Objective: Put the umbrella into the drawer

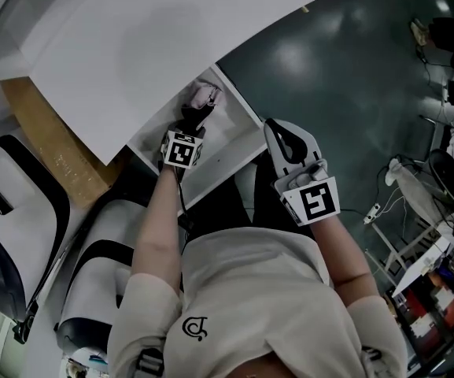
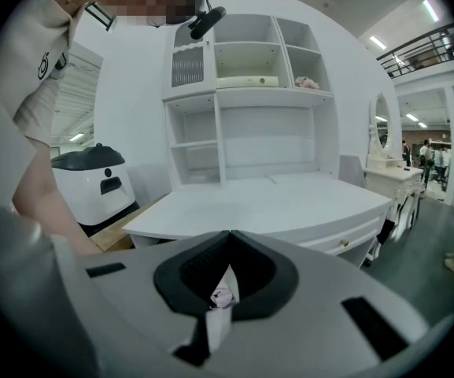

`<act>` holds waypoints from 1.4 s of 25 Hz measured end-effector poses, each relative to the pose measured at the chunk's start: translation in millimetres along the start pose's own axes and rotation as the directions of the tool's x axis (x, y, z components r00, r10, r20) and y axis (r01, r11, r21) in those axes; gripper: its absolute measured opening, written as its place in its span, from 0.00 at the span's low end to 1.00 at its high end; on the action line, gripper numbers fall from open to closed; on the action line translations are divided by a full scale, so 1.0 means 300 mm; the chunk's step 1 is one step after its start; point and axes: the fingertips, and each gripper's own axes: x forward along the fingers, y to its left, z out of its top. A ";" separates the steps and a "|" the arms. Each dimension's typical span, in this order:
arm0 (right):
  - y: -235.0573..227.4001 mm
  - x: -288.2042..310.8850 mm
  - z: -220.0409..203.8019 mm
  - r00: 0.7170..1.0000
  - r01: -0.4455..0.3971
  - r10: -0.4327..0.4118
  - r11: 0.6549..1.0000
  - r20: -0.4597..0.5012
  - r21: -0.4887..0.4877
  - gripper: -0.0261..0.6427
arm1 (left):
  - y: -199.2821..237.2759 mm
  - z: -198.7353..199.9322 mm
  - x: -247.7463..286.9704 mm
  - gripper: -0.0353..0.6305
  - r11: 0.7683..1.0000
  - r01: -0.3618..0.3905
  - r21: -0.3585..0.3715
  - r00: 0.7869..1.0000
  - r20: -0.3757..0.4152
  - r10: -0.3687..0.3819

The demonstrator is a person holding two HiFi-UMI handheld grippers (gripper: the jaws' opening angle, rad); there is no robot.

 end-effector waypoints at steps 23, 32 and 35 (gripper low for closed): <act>0.061 0.012 0.151 0.984 -0.154 0.159 0.986 0.085 -0.061 0.05 | -0.112 0.299 -0.445 0.30 0.985 -0.158 -0.073 0.929 0.327 0.173; 0.089 -0.002 0.289 0.944 -0.282 0.303 0.947 0.131 -0.155 0.05 | -0.155 0.480 -0.790 0.07 0.938 -0.323 -0.128 0.778 0.528 0.340; 0.095 -0.004 0.337 0.927 -0.320 0.349 0.927 0.135 -0.197 0.05 | -0.153 0.508 -0.915 0.07 0.916 -0.362 -0.172 0.719 0.573 0.392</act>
